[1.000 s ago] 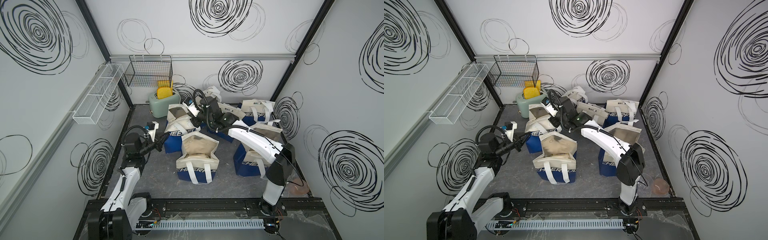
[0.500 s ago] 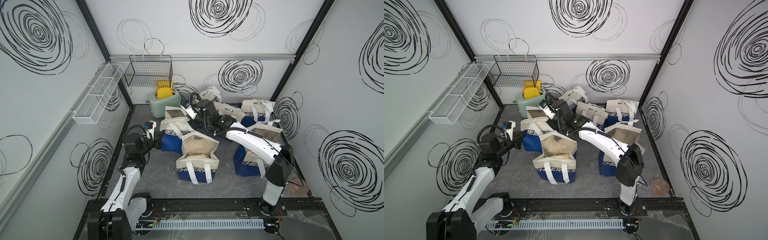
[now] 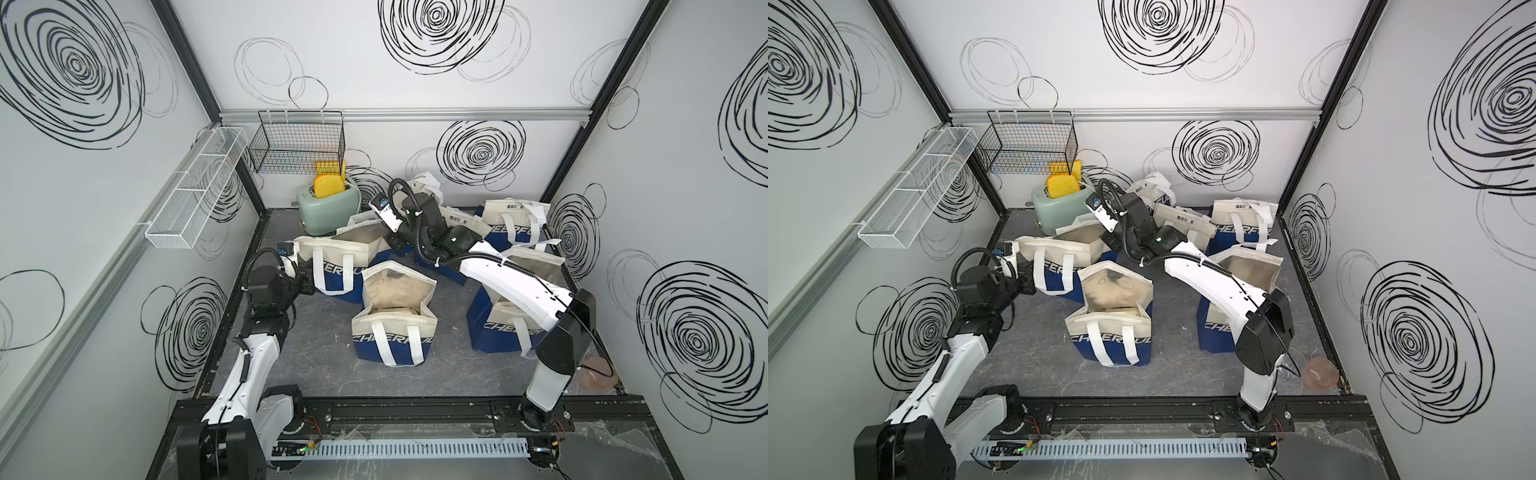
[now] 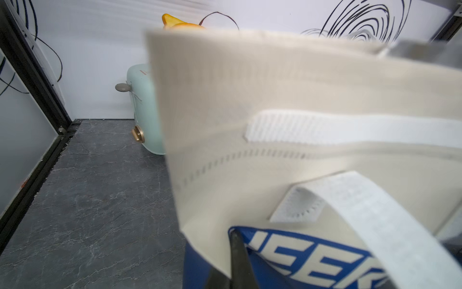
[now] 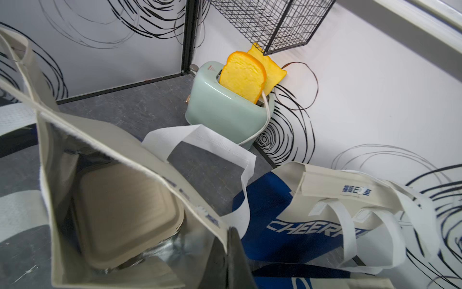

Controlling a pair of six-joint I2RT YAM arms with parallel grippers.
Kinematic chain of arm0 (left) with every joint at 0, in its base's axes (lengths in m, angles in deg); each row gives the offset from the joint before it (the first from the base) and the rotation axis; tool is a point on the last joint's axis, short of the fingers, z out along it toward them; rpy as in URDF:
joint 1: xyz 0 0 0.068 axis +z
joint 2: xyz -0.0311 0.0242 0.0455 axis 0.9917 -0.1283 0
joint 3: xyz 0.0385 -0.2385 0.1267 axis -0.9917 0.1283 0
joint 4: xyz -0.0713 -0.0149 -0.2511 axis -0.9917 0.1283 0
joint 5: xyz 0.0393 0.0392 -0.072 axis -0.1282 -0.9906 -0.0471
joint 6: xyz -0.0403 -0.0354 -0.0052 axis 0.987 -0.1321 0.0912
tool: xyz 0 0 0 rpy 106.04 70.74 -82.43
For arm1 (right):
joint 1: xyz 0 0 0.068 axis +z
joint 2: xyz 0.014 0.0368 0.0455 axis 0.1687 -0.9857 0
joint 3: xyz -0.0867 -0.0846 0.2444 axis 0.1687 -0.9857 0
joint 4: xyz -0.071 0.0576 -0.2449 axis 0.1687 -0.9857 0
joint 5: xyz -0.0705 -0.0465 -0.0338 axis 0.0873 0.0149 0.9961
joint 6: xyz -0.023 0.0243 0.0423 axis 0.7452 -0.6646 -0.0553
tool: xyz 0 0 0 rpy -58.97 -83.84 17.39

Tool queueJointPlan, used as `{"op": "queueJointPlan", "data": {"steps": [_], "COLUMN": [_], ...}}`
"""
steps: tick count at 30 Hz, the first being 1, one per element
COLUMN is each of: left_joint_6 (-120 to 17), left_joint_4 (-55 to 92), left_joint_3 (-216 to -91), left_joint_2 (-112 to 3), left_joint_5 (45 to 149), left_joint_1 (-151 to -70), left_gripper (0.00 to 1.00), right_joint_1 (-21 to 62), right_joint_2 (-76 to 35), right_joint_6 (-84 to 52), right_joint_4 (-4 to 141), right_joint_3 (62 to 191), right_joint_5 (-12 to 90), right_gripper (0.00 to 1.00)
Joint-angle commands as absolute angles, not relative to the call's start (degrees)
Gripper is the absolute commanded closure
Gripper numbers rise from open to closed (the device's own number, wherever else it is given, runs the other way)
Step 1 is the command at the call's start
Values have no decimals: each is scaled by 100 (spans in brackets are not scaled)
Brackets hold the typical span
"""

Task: Open the takeout bag
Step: Open the takeout bag at the center of the board.

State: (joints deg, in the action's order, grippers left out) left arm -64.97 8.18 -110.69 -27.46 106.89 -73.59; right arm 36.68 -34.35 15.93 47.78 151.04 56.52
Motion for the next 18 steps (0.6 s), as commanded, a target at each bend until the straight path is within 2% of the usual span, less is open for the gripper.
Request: {"op": "queueJointPlan", "data": {"steps": [1, 12, 13, 18], "left_joint_6": [-6442, -6547, -6548, -6480], "left_joint_4": [842, 919, 931, 858], "left_joint_3": [-11075, -10970, -10961, -10926], "left_joint_2": [-2775, -2773, -2775, -2844], "left_joint_5": [10460, 10640, 10638, 10680], "left_joint_1": [-7243, -7270, -7269, -7267], "left_gripper": [100, 100, 100, 100], "right_joint_1": [3595, 4061, 4101, 4324], "right_joint_2": [-3204, -4063, -4112, -4242], "right_joint_6": [1528, 1300, 1309, 1356], "right_joint_4": [4767, 4982, 4990, 4984], "right_joint_3": [15422, 16171, 16200, 16206], "right_joint_5": [5053, 4652, 4592, 4573], "right_gripper": [100, 100, 97, 40]}}
